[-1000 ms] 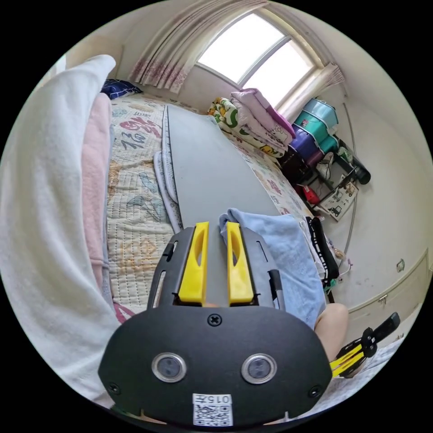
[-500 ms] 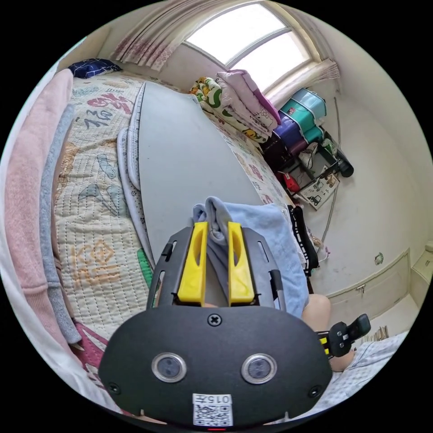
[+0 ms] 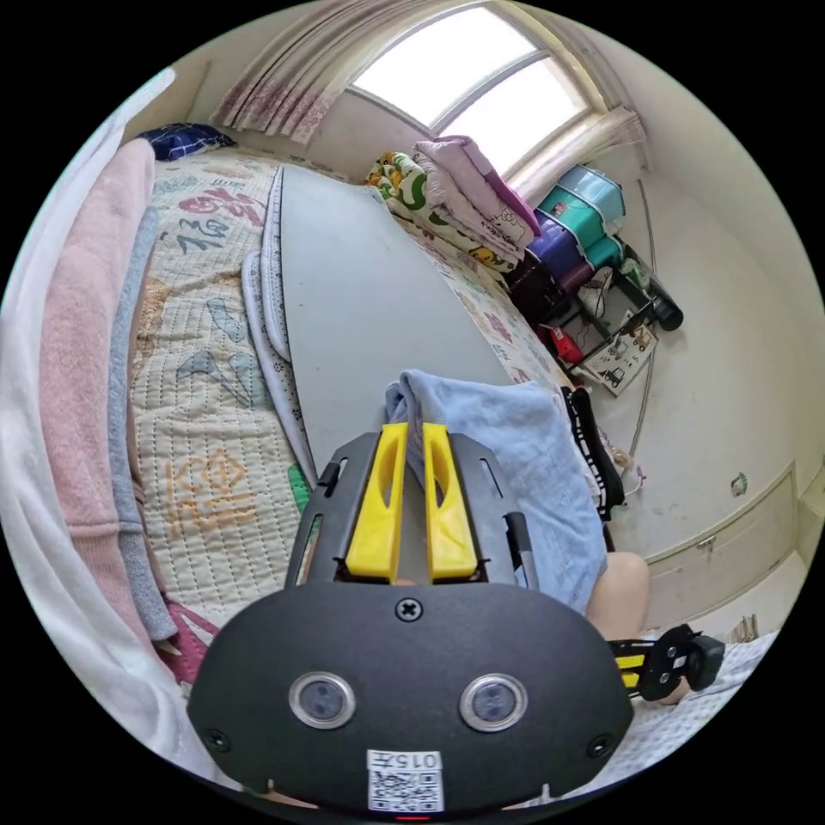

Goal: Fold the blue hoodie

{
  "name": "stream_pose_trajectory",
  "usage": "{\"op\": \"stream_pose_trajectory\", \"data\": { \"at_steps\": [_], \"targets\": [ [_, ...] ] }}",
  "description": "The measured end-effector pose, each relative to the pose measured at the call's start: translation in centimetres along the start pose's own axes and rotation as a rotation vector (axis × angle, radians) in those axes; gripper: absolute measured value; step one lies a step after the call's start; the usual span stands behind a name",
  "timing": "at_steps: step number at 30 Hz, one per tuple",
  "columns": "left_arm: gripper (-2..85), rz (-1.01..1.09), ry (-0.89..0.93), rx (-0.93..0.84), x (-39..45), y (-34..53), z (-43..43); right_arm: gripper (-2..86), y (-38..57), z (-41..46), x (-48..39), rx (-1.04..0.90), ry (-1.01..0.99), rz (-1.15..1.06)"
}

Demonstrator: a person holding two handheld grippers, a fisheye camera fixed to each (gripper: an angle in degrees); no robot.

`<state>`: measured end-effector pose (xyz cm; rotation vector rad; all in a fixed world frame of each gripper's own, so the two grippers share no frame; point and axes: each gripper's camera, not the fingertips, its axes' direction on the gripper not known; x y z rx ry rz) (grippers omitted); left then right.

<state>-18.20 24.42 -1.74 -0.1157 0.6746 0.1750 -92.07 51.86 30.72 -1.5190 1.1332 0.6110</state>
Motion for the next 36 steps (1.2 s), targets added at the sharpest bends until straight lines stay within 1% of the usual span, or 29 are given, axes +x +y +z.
{"op": "stream_pose_trajectory", "data": {
  "at_steps": [2,5,10,14,17,23,30,36],
  "targets": [
    [3.3,0.096,-0.079,0.004,2.2,0.4,-0.4,4.1,0.4,2.0,-0.3,0.002,0.041,-0.029],
    [4.8,0.176,-0.085,0.020,4.2,1.2,-0.8,3.9,0.8,4.1,0.1,0.014,0.050,-0.025],
    [5.9,0.200,-0.005,0.034,5.1,2.2,-1.1,2.6,0.7,6.7,0.4,0.011,0.095,-0.054],
    [6.2,0.193,0.005,0.047,5.1,2.7,-1.4,1.4,-0.4,8.2,0.8,-0.015,0.136,-0.069],
    [6.7,0.188,0.023,0.062,5.0,2.9,-1.6,1.0,-1.4,8.6,2.0,-0.028,0.125,-0.056],
    [7.9,0.216,0.032,0.101,5.3,3.0,-1.8,0.8,-4.1,8.1,4.9,-0.048,0.082,-0.053],
    [8.3,0.252,0.030,0.092,6.0,2.5,-1.2,0.6,-7.9,5.8,8.0,-0.043,0.057,-0.012],
    [12.7,0.201,0.000,0.068,5.3,1.4,0.1,0.6,-12.1,2.2,10.2,-0.004,0.090,-0.003]
  ]
}}
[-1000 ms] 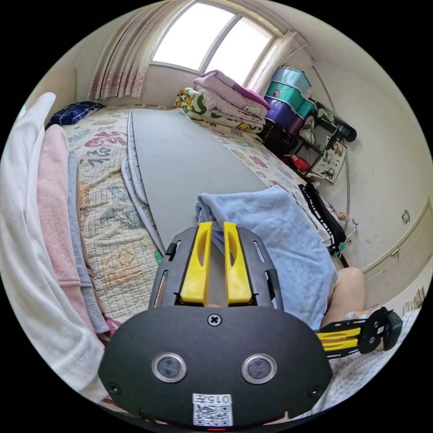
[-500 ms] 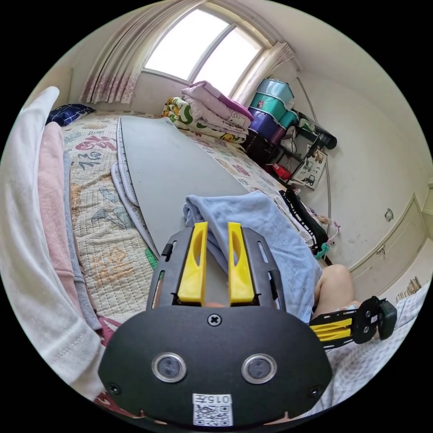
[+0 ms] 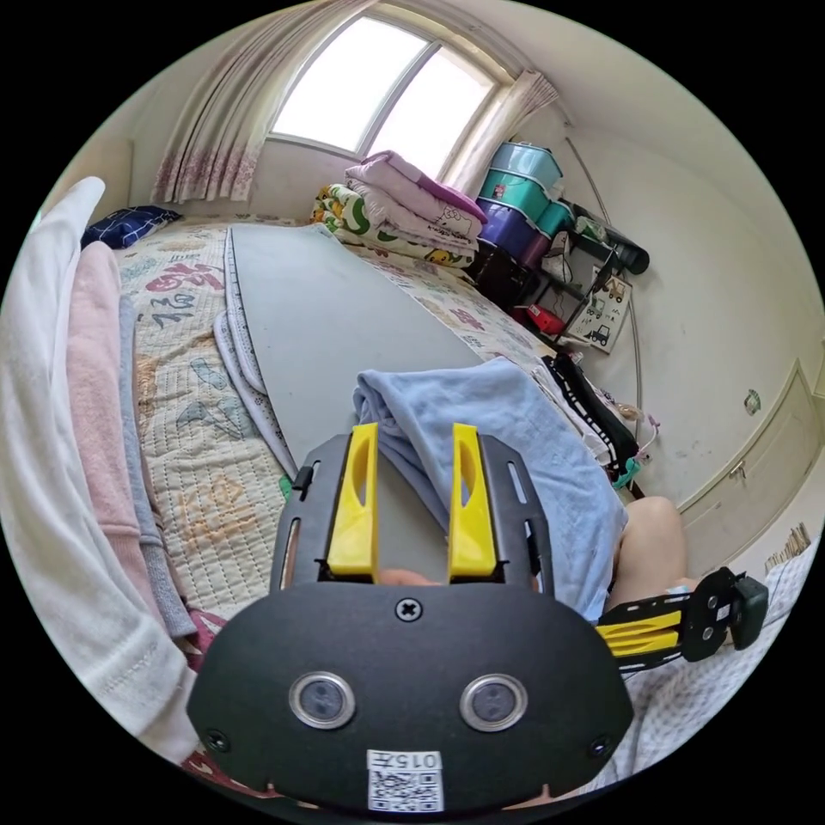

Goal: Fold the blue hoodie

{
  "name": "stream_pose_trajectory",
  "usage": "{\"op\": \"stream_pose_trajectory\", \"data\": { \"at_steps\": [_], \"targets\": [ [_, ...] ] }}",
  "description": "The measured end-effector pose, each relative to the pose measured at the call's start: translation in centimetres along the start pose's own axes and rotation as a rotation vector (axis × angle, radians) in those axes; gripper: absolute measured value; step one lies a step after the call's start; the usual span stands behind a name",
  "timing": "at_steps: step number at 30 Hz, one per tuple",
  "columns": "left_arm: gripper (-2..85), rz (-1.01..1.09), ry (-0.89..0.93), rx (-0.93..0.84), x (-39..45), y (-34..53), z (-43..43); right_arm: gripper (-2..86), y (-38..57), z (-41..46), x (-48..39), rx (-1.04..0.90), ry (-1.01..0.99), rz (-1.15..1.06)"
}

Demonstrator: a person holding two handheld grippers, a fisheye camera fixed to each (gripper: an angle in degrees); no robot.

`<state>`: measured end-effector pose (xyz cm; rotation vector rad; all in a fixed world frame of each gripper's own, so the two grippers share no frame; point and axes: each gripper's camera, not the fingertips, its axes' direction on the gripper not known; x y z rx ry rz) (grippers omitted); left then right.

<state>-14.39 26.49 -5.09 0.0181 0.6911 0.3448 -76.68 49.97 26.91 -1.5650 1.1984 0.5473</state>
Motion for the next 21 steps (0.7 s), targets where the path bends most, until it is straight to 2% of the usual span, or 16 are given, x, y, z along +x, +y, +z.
{"op": "stream_pose_trajectory", "data": {
  "at_steps": [4,6,8,14,21],
  "targets": [
    [14.3,-0.066,0.051,-0.031,-1.3,-0.6,1.5,1.0,-2.9,-3.7,4.8,0.023,-0.109,0.110],
    [15.1,-0.092,0.080,-0.045,-1.8,-0.9,2.2,1.0,-3.5,-6.1,8.5,0.092,-0.238,0.203],
    [16.5,-0.118,0.085,-0.069,-2.3,-1.5,3.1,1.7,-3.5,-10.1,14.9,0.251,-0.339,0.358],
    [19.9,-0.155,0.011,-0.091,-2.8,-3.3,4.5,8.3,-5.0,-16.3,31.5,0.443,-0.365,0.705],
    [19.4,-0.173,0.056,-0.083,-4.0,-4.5,4.9,14.5,-11.1,-17.6,42.4,0.359,-0.228,0.871]
  ]
}}
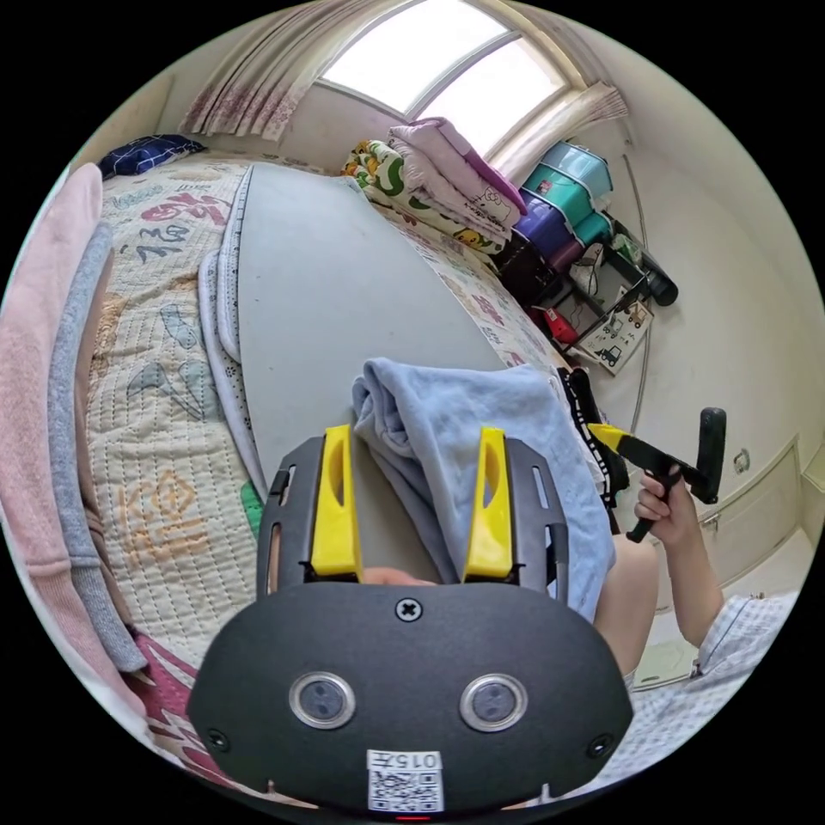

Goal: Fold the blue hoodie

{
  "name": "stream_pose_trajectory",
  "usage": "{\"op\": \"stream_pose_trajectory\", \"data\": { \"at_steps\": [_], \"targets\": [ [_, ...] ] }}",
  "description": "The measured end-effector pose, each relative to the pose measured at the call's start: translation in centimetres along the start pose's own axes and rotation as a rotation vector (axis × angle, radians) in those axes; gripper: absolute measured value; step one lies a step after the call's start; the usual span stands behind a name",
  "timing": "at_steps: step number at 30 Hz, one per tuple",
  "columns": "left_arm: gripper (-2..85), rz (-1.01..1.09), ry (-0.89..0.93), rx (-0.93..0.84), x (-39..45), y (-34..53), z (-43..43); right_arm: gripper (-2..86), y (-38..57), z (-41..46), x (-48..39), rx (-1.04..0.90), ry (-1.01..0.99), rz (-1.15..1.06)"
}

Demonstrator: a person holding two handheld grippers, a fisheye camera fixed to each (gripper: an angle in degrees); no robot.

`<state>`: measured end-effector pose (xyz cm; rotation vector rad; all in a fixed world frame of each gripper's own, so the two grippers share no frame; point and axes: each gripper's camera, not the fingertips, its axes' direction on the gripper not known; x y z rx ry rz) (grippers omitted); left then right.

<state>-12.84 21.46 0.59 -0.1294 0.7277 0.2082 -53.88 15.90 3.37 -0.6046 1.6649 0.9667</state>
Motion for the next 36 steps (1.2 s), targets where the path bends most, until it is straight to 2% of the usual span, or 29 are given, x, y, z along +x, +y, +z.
{"op": "stream_pose_trajectory", "data": {
  "at_steps": [11,21,26,32,36],
  "targets": [
    [18.0,-0.049,0.028,0.028,-1.2,-1.1,-1.4,15.6,-13.7,1.8,-2.4,-0.106,-0.114,0.047],
    [10.1,-0.079,0.167,0.016,-2.2,-0.7,-3.2,12.3,-14.8,-0.9,-7.7,-0.131,-0.112,-0.007],
    [8.5,0.091,0.072,0.140,2.7,0.6,-8.2,9.6,-10.9,-7.3,-13.8,0.073,-0.045,-0.137],
    [8.1,0.162,0.196,0.344,6.4,5.7,-16.8,8.6,-4.0,-19.7,-15.9,0.313,-0.260,-0.123],
    [8.1,0.285,0.175,0.425,11.3,7.8,-22.2,8.5,1.0,-26.5,-18.2,0.423,-0.278,-0.161]
  ]
}}
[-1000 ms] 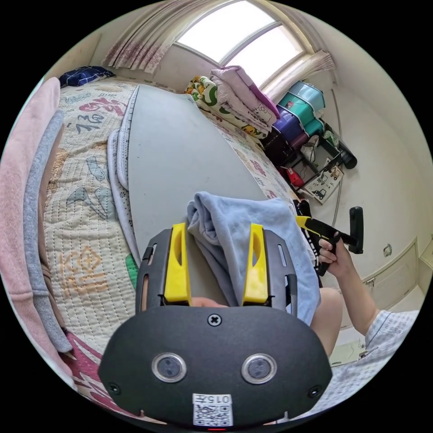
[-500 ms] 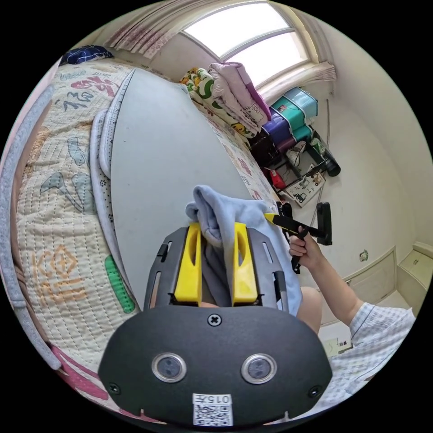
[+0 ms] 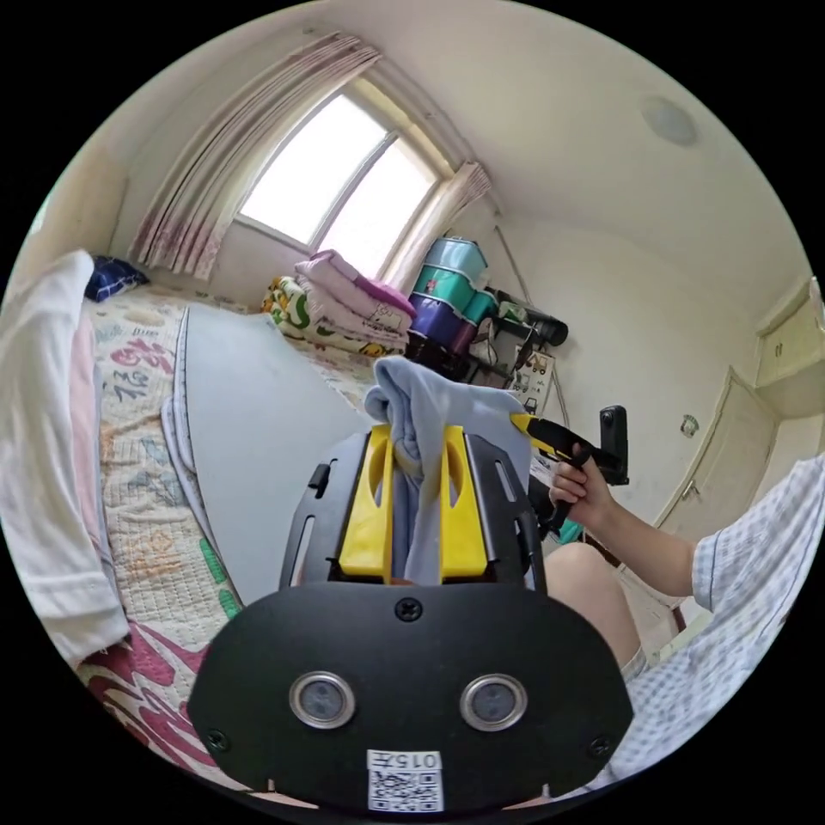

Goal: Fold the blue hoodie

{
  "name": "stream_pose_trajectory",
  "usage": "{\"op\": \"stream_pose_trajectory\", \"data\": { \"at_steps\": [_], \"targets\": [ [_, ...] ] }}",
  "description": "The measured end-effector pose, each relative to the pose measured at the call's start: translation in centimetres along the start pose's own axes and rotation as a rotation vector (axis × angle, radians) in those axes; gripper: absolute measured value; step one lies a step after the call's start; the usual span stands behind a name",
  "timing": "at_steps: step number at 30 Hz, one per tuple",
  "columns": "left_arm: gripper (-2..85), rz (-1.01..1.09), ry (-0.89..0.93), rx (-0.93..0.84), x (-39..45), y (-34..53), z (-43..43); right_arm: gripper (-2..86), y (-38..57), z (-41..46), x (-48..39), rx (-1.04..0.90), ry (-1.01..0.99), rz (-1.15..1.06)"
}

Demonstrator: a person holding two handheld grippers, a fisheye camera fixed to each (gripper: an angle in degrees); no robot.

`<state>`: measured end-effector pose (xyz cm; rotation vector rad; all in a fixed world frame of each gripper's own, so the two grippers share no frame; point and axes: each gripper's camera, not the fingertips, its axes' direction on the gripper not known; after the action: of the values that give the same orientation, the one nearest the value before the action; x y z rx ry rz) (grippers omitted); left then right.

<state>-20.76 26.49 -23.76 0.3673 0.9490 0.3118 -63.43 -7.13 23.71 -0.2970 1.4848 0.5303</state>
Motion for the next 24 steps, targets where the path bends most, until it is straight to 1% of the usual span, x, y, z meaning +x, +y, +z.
{"op": "stream_pose_trajectory", "data": {
  "at_steps": [2,5,10,12,14,20,24],
  "targets": [
    [8.0,0.013,0.057,0.034,3.5,-1.1,-2.6,8.4,1.1,-4.6,-1.9,0.071,-0.031,0.020],
    [7.9,0.071,0.086,0.050,8.2,-2.9,-5.2,8.4,2.7,-10.1,-3.8,0.152,-0.062,0.019],
    [7.8,0.194,0.159,0.063,16.0,-6.6,-6.7,8.3,5.4,-19.0,-5.3,0.290,-0.069,-0.013],
    [7.8,0.234,0.185,0.066,18.9,-7.9,-6.3,8.3,6.1,-22.4,-5.2,0.333,-0.057,-0.017],
    [7.8,0.266,0.214,0.063,22.5,-9.5,-4.9,8.3,6.7,-26.7,-5.0,0.373,-0.003,-0.041],
    [8.0,0.253,0.343,0.058,29.1,-11.5,1.0,8.2,10.0,-36.6,-2.5,0.475,0.091,-0.066],
    [8.0,0.263,0.378,0.070,31.7,-11.3,2.8,8.1,13.4,-40.4,-2.4,0.511,0.143,-0.081]
  ]
}}
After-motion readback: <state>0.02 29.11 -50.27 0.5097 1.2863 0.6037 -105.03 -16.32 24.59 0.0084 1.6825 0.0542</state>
